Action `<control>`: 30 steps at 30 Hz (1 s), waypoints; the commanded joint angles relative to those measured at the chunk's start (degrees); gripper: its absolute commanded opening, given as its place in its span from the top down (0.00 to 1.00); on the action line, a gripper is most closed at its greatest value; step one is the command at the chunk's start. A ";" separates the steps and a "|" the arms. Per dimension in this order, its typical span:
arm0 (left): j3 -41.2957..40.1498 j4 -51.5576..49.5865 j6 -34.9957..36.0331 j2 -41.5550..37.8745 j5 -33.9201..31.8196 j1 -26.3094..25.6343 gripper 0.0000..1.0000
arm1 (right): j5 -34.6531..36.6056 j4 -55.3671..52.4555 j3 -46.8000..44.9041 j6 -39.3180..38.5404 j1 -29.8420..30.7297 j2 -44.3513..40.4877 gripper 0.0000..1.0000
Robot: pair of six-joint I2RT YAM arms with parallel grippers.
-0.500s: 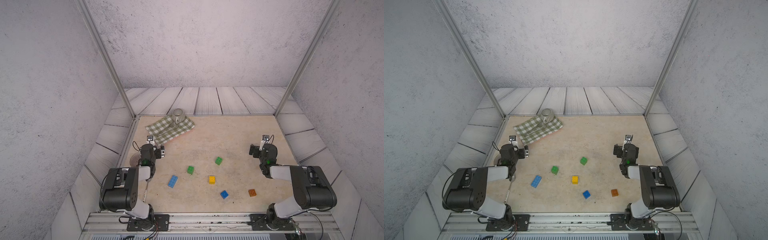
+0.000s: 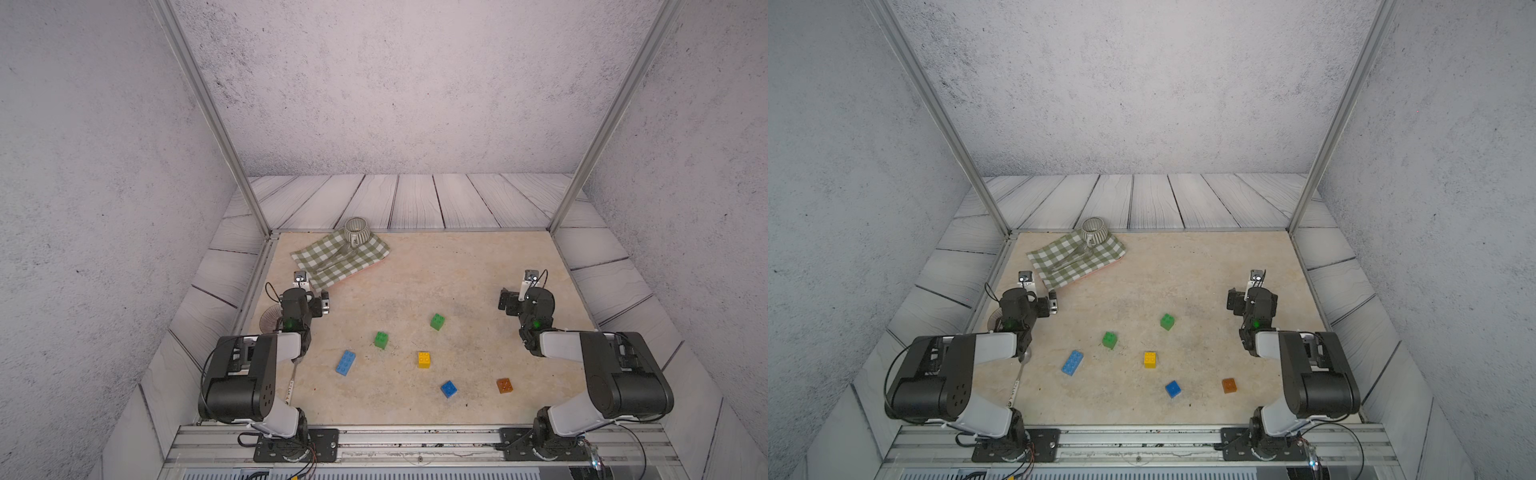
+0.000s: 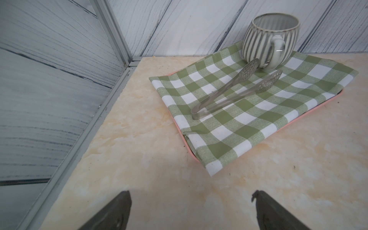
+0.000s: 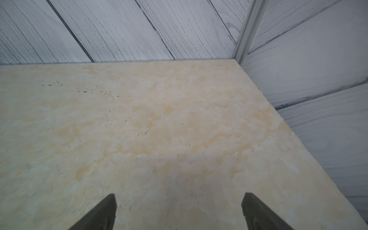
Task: Assemble the number 4 with lego
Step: Adjust the lego brick at the center of the board.
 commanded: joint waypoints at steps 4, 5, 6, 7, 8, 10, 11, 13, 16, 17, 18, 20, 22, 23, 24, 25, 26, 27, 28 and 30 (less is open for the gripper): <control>-0.24 1.50 -0.02 0.33 0.52 0.53 0.01 | 0.72 1.13 -0.68 0.35 -0.15 0.14 0.01; -0.29 1.51 0.03 0.30 0.52 0.55 0.01 | 0.65 1.20 -0.77 0.31 -0.16 0.10 0.01; -0.40 1.63 0.03 0.21 0.52 0.52 0.01 | 0.42 1.68 -0.83 0.05 -0.18 -0.02 0.01; -0.48 1.76 -0.02 0.10 0.52 0.56 0.00 | -0.59 0.30 -0.25 -0.55 -0.14 -0.86 0.01; -0.81 2.55 0.13 -0.14 0.52 0.51 0.03 | -1.99 -6.27 2.10 -1.40 0.10 -3.04 0.01; -0.40 1.88 1.08 -2.35 0.65 0.15 0.05 | -2.08 -21.90 9.22 0.41 0.46 -6.53 0.01; 1.18 -3.67 1.21 -4.70 0.24 -0.13 0.05 | -1.77 -27.08 11.70 2.71 0.41 -7.76 0.01; 5.89 -17.46 0.52 -7.96 0.10 -0.55 0.05 | -0.99 -33.98 14.71 5.78 1.08 -10.05 0.01; 11.92 -31.69 -0.06 -11.11 -2.45 -2.14 0.08 | -0.06 -43.46 18.80 7.52 2.59 -12.32 0.01; 13.09 -35.38 -0.76 -12.55 -3.12 -2.81 0.08 | -1.66 -46.05 20.08 8.25 2.88 -12.59 0.01; 14.00 -37.93 -1.22 -13.89 -3.09 -3.31 0.08 | -3.50 -48.57 21.36 8.91 3.13 -12.49 0.01; 14.86 -42.48 -3.53 -16.81 -1.32 -4.24 0.08 | -6.84 -54.72 25.20 8.76 4.93 -11.28 0.01; 15.27 -45.98 -5.27 -18.95 0.92 -5.28 0.08 | -8.30 -59.56 28.21 7.39 7.77 -9.66 0.01; 15.38 -47.11 -6.35 -19.75 2.15 -5.79 0.08 | -8.94 -61.35 29.33 6.70 9.20 -8.98 0.01; 15.44 -48.23 -7.29 -20.38 3.94 -6.35 0.08 | -9.91 -63.34 30.61 6.00 10.94 -8.15 0.01; 15.44 -49.12 -7.95 -20.92 5.49 -7.19 0.08 | -11.22 -65.40 32.03 5.22 12.42 -7.12 0.01; 15.44 -49.78 -8.20 -21.20 6.19 -8.13 0.08 | -11.96 -67.14 33.17 4.55 14.23 -6.20 0.01; 15.57 -50.91 -8.31 -21.58 6.88 -9.33 0.07 | -12.33 -69.43 34.83 3.48 15.98 -5.00 0.01; 15.98 -52.31 -8.37 -21.80 7.46 -10.30 0.07 | -12.70 -71.61 36.27 2.25 17.91 -3.64 0.01; 16.64 -54.83 -8.54 -22.07 9.31 -11.44 0.07 | -13.43 -75.06 38.82 0.35 20.66 -1.26 0.01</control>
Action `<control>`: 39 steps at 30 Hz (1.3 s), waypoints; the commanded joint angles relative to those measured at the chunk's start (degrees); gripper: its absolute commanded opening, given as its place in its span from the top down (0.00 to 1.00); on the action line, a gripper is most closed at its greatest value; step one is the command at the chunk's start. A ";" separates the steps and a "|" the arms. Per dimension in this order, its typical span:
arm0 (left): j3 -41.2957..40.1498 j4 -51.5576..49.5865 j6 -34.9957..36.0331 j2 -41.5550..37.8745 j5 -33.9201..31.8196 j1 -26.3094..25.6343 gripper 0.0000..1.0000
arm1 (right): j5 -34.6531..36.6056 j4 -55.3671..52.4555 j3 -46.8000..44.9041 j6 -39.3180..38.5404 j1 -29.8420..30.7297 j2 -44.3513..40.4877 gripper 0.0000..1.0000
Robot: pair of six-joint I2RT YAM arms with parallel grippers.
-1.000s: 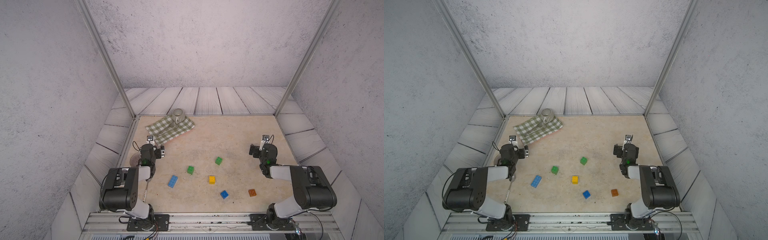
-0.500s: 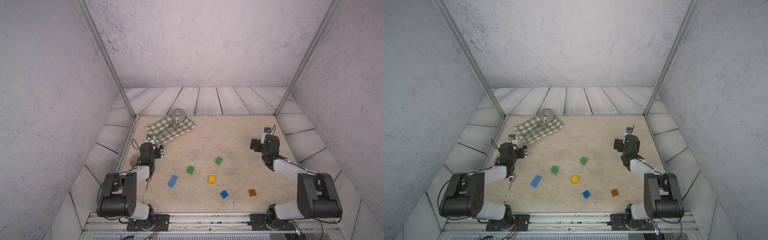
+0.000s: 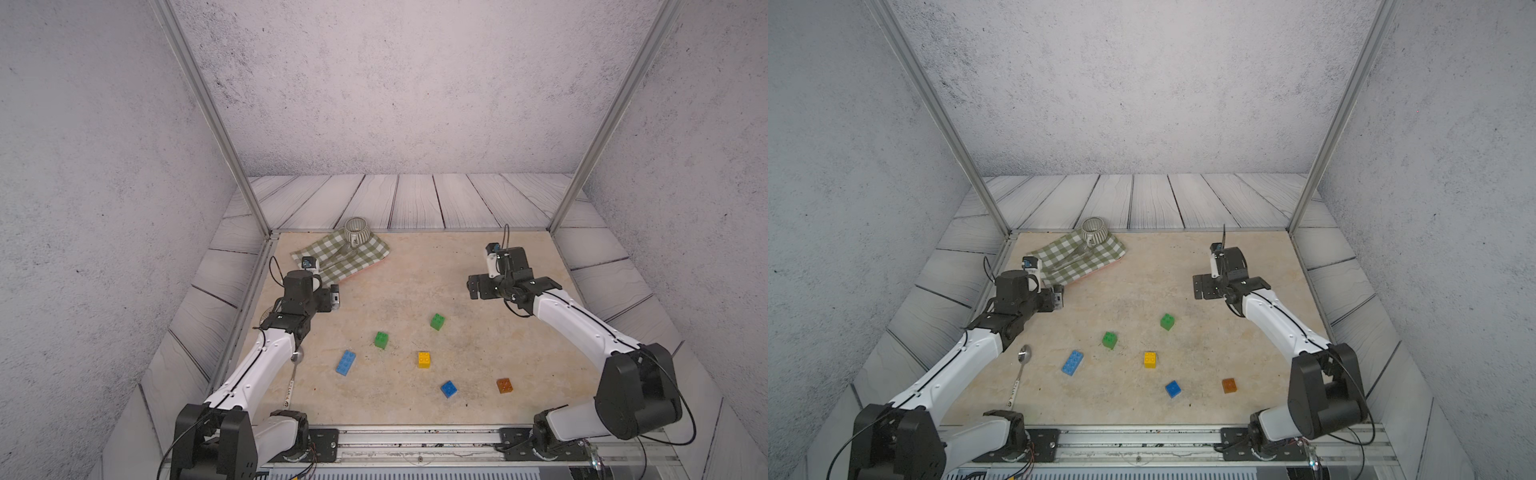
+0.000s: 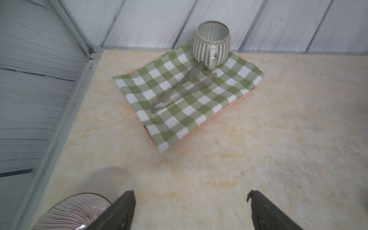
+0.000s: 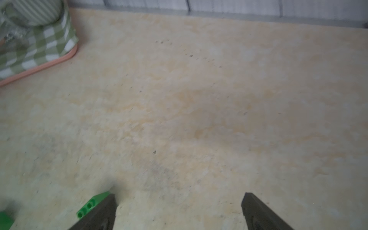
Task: Assemble the number 4 with lego
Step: Adjust the lego brick at the center of the board.
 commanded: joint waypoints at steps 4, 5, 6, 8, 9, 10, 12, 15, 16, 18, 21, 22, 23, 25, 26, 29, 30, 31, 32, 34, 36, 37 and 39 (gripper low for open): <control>2.08 -9.94 -1.89 -2.02 7.82 -2.48 0.07 | -3.65 -13.18 5.57 -5.76 6.83 5.50 0.01; 2.03 -10.13 -1.91 -2.40 8.37 -2.64 0.07 | -3.69 -13.59 6.13 -6.22 7.62 6.41 0.00; 1.74 -10.34 -1.91 -2.84 8.66 -2.82 0.07 | -3.61 -14.30 6.80 -6.94 8.55 7.45 0.00; 1.14 -10.20 -1.83 -3.32 9.05 -3.00 0.07 | -3.10 -15.74 8.72 -8.55 10.20 9.83 0.02; 0.95 -10.10 -1.82 -3.43 9.05 -3.02 0.07 | -2.26 -16.65 9.79 -9.40 11.15 11.18 0.02; 0.72 -10.09 -1.84 -3.44 8.96 -3.01 0.07 | -1.42 -17.60 10.90 -10.20 11.98 12.60 0.03; 0.65 -10.26 -1.91 -3.35 8.98 -3.17 0.07 | -0.73 -19.10 12.74 -11.14 13.10 14.94 0.03; 0.47 -10.18 -1.88 -3.43 8.89 -3.54 0.07 | -0.32 -19.80 14.58 -12.18 14.08 17.32 0.04; 0.42 -10.10 -1.87 -3.44 8.88 -3.62 0.07 | -0.24 -19.88 15.19 -12.39 14.28 18.13 0.05; 0.57 -10.01 -1.81 -3.18 8.87 -3.63 0.07 | -0.31 -20.52 16.59 -12.82 14.41 19.52 0.07; 0.67 -9.81 -1.88 -2.91 8.97 -3.72 0.07 | -0.84 -21.79 18.62 -13.55 14.64 21.91 0.13; 0.67 -9.75 -1.94 -2.82 8.96 -3.80 0.07 | -1.13 -22.21 19.15 -13.74 14.79 22.70 0.15; 0.67 -9.65 -1.90 -2.82 8.96 -3.80 0.07 | -1.35 -22.47 19.53 -13.94 14.81 23.30 0.17; 0.75 -9.65 -1.95 -2.82 8.92 -3.89 0.07 | -1.96 -23.04 20.18 -14.16 14.99 24.69 0.22; 0.72 -9.70 -1.97 -2.82 8.79 -3.89 0.07 | -2.30 -23.29 20.30 -14.29 15.07 25.22 0.24; 0.65 -9.72 -1.92 -2.91 8.56 -3.97 0.06 | -3.03 -23.76 20.55 -14.50 15.43 26.30 0.27; 0.67 -9.70 -1.90 -2.95 8.44 -3.92 0.06 | -3.13 -23.77 20.56 -14.59 15.56 26.45 0.27; 0.67 -9.65 -1.90 -2.98 8.43 -3.98 0.06 | -3.12 -23.72 20.55 -14.67 15.68 26.67 0.28; 0.67 -9.65 -1.90 -2.86 8.45 -3.98 0.06 | -3.13 -23.67 20.63 -14.54 15.77 26.84 0.28; 0.77 -9.56 -1.90 -2.78 8.43 -3.93 0.06 | -3.21 -23.50 20.74 -14.51 15.93 27.07 0.30; 0.82 -9.50 -1.98 -2.74 8.28 -3.98 0.06 | -3.30 -23.49 21.08 -14.43 15.96 27.54 0.32; 0.85 -9.48 -1.94 -2.71 8.26 -4.01 0.06 | -3.30 -23.42 21.15 -14.35 16.07 27.72 0.33; 0.84 -9.48 -2.00 -2.74 8.09 -4.06 0.06 | -3.28 -23.45 21.59 -14.25 16.25 28.15 0.36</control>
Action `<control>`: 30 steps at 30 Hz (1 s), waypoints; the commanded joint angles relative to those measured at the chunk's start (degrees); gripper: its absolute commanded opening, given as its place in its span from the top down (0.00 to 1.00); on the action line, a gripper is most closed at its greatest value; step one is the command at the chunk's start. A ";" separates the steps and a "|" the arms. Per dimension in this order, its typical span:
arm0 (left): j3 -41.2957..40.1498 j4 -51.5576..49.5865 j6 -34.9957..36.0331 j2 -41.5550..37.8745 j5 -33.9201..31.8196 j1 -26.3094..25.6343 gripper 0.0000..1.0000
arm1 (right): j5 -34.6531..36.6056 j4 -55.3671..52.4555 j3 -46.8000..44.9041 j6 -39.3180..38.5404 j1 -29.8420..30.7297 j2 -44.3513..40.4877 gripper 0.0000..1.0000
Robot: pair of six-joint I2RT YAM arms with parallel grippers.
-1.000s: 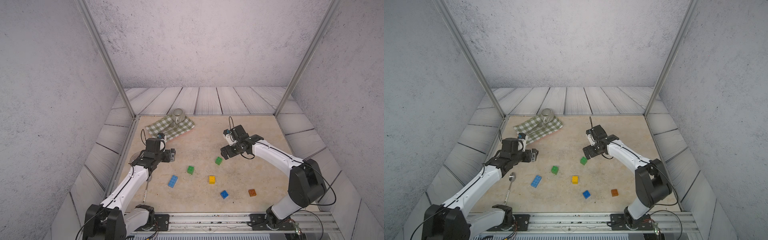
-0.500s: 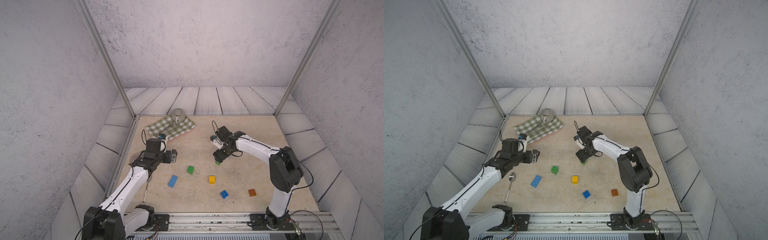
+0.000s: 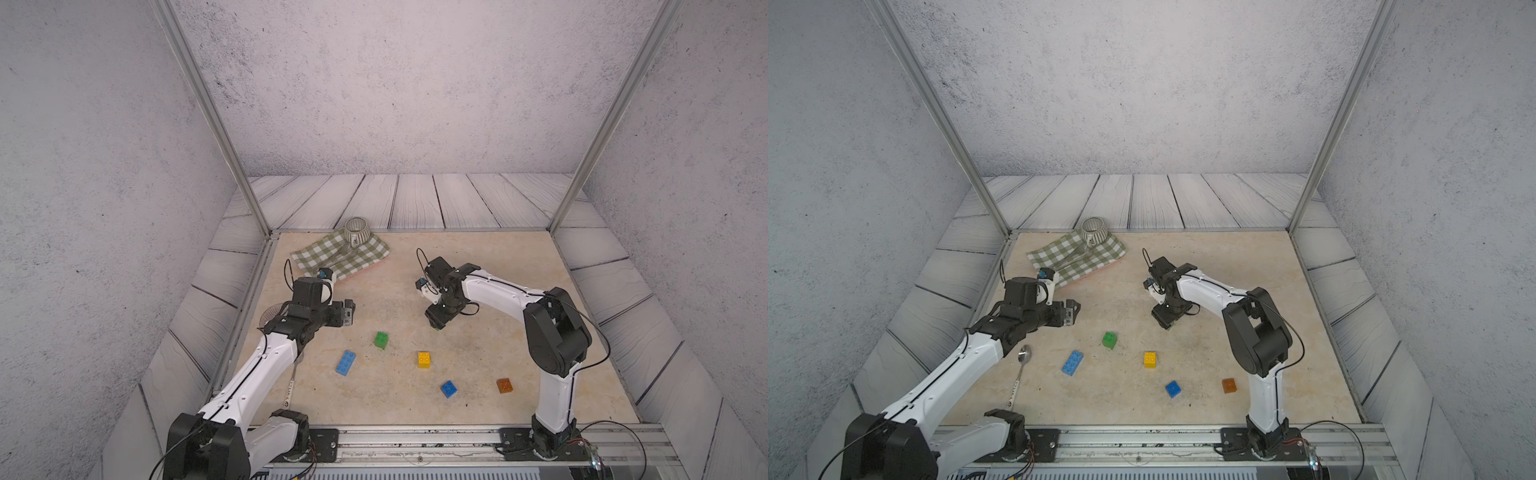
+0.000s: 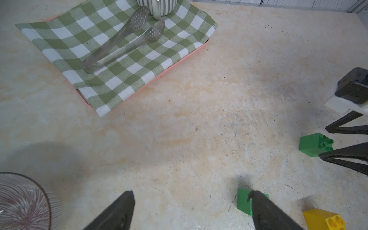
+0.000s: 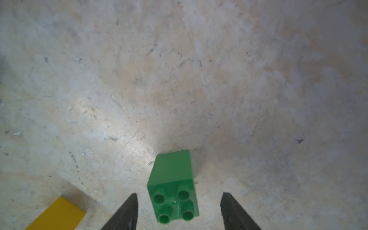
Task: Assemble the number 4 with lego
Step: Adjust the lego brick at the center of the board.
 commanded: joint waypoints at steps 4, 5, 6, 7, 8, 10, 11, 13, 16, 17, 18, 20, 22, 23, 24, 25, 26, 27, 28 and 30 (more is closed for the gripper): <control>0.55 -0.30 0.02 -0.13 -0.65 -0.41 0.06 | -0.75 -1.57 2.42 0.06 0.78 2.33 0.40; 0.63 -0.30 0.00 -0.13 -0.73 -0.42 0.06 | -0.74 -1.66 2.55 0.02 0.81 2.51 0.41; 0.63 -0.30 -0.04 -0.24 -0.81 -0.41 0.06 | -0.68 -1.59 2.56 0.22 0.86 2.68 0.43; 0.63 -0.30 -0.11 -0.33 -0.95 -0.41 0.06 | -0.58 -1.62 2.71 0.44 1.04 2.87 0.46; 0.55 -0.30 -0.07 -0.31 -1.07 -0.41 0.06 | -0.49 -1.74 2.79 0.76 1.14 2.95 0.49; 0.50 -0.25 -0.22 -0.42 -1.17 -0.41 0.06 | -0.48 -1.99 2.95 1.73 1.43 3.06 0.57; 0.49 -0.25 -0.25 -0.37 -1.17 -0.46 0.06 | -0.44 -2.17 2.86 2.33 1.61 2.97 0.59; 0.46 -0.38 -0.66 -0.42 -1.14 -0.46 0.06 | -0.07 -2.19 2.61 4.62 2.30 2.68 0.63; 0.37 -0.38 -1.02 -0.67 -1.08 -0.58 0.06 | 1.04 -1.85 1.64 9.91 3.66 2.01 0.71; 0.36 -0.47 -1.12 -0.75 -1.17 -0.67 0.06 | 1.58 -1.75 1.26 12.20 4.02 1.90 0.74; 0.28 -0.63 -1.25 -0.86 -1.32 -0.76 0.06 | 1.76 -1.60 0.93 15.10 4.37 1.65 0.78; 0.21 -0.80 -1.40 -1.28 -1.64 -1.00 0.06 | 1.52 -1.14 -0.02 21.13 4.64 1.30 0.83; 0.10 -1.08 -1.60 -1.80 -2.41 -1.37 0.06 | 1.60 -0.42 -1.23 28.03 4.88 0.92 0.85; 0.06 -1.22 -1.65 -1.90 -2.76 -1.53 0.06 | 2.14 -0.34 -1.68 30.92 5.02 0.82 0.87; 0.05 -1.35 -1.79 -2.22 -3.20 -1.68 0.06 | 3.06 -0.35 -2.03 34.17 5.22 0.73 0.88; 0.01 -1.50 -1.78 -2.34 -3.43 -1.80 0.06 | 3.81 -0.34 -2.35 36.60 5.40 0.78 0.88; 0.10 -1.69 -1.82 -2.56 -3.75 -1.90 0.06 | 4.31 -0.43 -2.46 39.17 5.56 0.95 0.88; 0.10 -1.86 -1.91 -2.71 -4.08 -1.95 0.06 | 4.77 -0.34 -2.43 41.09 5.84 1.21 0.88; 0.10 -1.88 -1.99 -2.88 -4.30 -2.00 0.06 | 5.19 -0.74 -2.01 42.38 6.14 1.56 0.88; 0.02 -2.05 -2.13 -3.26 -4.70 -2.00 0.06 | 6.41 -2.02 -0.70 44.39 6.61 2.71 0.88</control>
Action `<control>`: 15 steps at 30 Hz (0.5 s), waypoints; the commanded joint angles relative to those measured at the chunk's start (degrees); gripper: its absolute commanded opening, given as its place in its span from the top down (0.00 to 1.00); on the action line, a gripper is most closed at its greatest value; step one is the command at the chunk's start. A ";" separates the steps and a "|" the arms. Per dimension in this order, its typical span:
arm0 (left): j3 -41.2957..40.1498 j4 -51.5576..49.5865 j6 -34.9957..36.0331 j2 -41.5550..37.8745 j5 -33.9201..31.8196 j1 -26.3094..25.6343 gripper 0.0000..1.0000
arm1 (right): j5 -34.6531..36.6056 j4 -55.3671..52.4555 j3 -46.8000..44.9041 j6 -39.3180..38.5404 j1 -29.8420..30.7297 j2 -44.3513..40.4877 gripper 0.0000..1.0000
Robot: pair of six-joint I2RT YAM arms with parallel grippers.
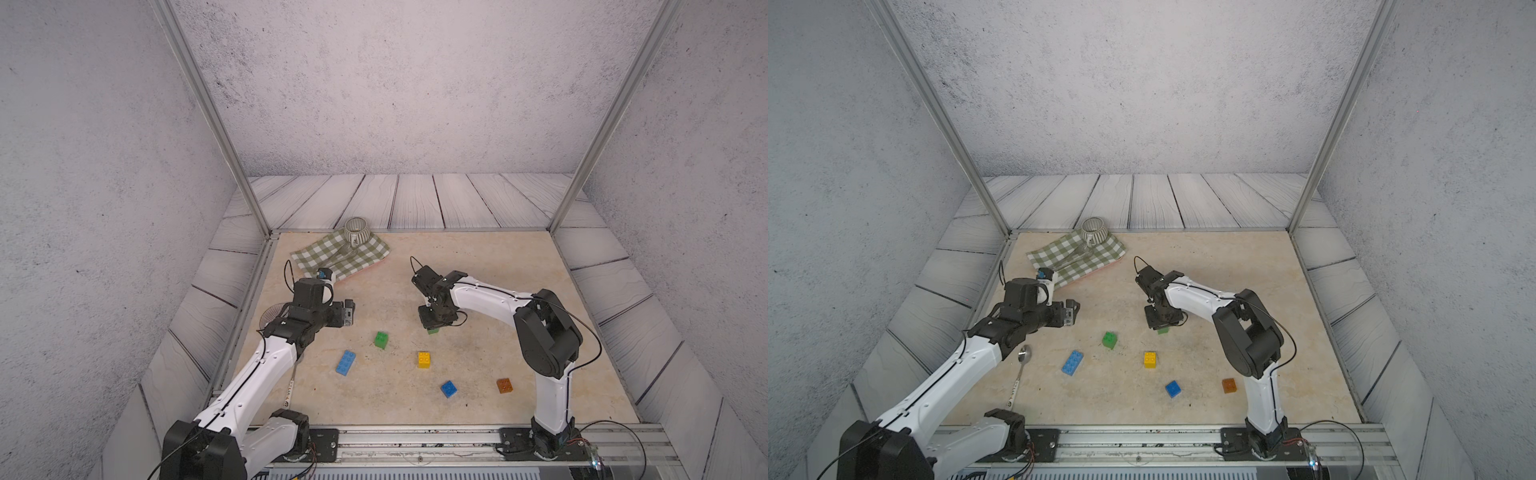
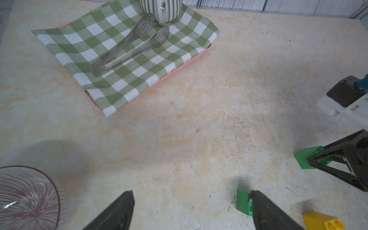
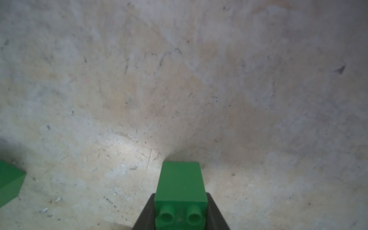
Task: Assemble the number 4 with lego
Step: Adjust the lego brick at the center of the board.
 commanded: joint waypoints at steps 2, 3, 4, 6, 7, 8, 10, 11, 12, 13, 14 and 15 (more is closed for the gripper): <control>0.01 -1.12 -0.77 -1.25 -1.78 -0.51 0.05 | 2.83 -4.01 0.61 10.21 0.95 2.18 0.88; 0.01 -1.21 -0.82 -1.35 -1.86 -0.60 0.05 | 2.65 -4.03 0.76 10.44 0.96 2.33 0.87; 0.03 -1.30 -0.90 -1.33 -1.91 -0.64 0.05 | 2.81 -4.34 0.89 10.80 1.00 2.43 0.86; 0.01 -1.57 -1.08 -1.58 -2.30 -0.76 0.05 | 2.84 -4.46 0.71 11.20 1.04 2.37 0.84; -0.06 -1.66 -1.09 -1.71 -2.48 -0.82 0.05 | 2.90 -4.55 0.65 11.44 1.05 2.30 0.83; -0.10 -1.67 -1.13 -1.91 -2.65 -0.93 0.04 | 2.99 -4.56 0.47 11.57 1.02 2.09 0.82; -0.21 -1.69 -1.09 -2.12 -3.00 -1.04 0.04 | 3.07 -4.38 0.20 11.75 1.02 1.80 0.79; -0.25 -1.67 -1.02 -2.14 -3.19 -1.08 0.04 | 3.07 -4.38 0.19 11.85 1.08 1.63 0.76; -0.19 -1.71 -1.18 -2.18 -3.29 -1.04 0.04 | 3.07 -4.34 0.11 11.84 1.00 1.54 0.75; -0.25 -1.75 -1.17 -2.20 -3.37 -1.12 0.04 | 3.01 -4.38 0.09 11.85 1.02 1.39 0.72; -0.16 -1.75 -1.25 -2.19 -3.45 -1.13 0.03 | 3.15 -4.46 0.24 11.84 1.01 1.30 0.70; -0.16 -1.75 -1.18 -2.17 -3.51 -1.17 0.03 | 3.16 -4.47 0.29 11.92 1.01 1.21 0.68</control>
